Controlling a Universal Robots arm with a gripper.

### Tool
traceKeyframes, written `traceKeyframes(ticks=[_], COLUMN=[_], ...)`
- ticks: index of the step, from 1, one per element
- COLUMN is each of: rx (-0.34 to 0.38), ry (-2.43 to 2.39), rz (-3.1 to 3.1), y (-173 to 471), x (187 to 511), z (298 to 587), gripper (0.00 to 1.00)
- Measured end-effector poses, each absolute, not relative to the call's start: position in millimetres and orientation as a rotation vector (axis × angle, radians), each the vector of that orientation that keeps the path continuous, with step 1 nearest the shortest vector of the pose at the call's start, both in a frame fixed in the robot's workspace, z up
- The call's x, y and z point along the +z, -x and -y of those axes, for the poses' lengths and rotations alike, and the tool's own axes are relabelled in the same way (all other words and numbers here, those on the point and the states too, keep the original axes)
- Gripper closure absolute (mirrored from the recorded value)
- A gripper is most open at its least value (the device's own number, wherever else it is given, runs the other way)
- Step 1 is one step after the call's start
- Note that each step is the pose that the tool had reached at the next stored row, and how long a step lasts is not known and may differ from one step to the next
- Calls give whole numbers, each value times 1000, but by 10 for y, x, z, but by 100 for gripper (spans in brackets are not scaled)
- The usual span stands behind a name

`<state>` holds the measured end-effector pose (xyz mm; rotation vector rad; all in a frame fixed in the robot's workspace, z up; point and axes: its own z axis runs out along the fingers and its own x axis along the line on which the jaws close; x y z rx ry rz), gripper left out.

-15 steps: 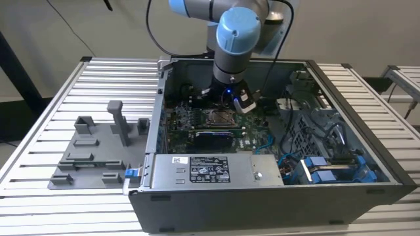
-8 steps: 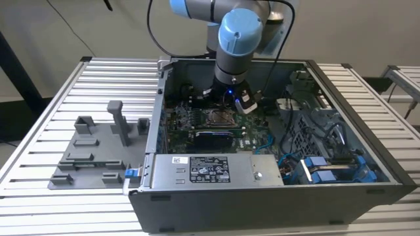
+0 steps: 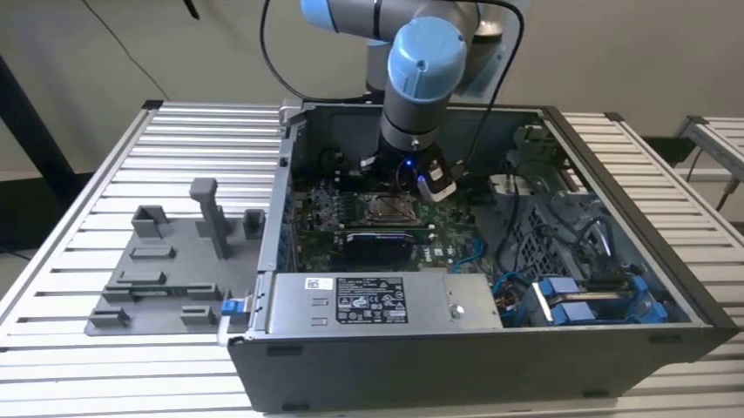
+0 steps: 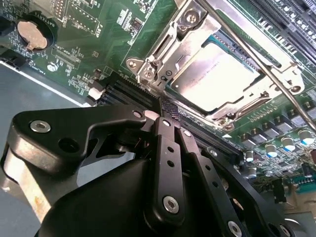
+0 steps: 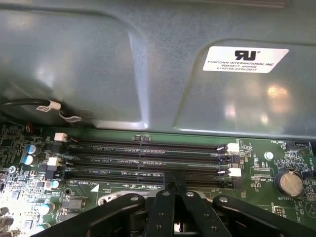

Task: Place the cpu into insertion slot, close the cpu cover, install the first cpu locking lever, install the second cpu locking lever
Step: 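Install the first cpu locking lever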

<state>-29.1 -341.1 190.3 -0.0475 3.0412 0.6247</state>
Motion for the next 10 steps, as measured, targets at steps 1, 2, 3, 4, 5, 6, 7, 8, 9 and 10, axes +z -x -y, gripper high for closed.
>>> traceKeyframes(ticks=[1,2,3,4,5,6,7,8,9,10], rx=[625,624,624,624,624,624,624,624,621,613], ry=[47,47,47,47,47,47,46,46,46,46], rz=[-3042,-3042,-3043,-3043,-3044,-3044,-3045,-3045,-3047,-3051], y=[291,292,292,292,292,292,292,292,292,291], x=[1932,1972,2014,2057,2091,2124,2151,2172,2181,2180], z=[3412,3414,3414,3414,3414,3414,3414,3414,3413,3413], gripper=[89,89,89,89,89,89,89,89,89,89])
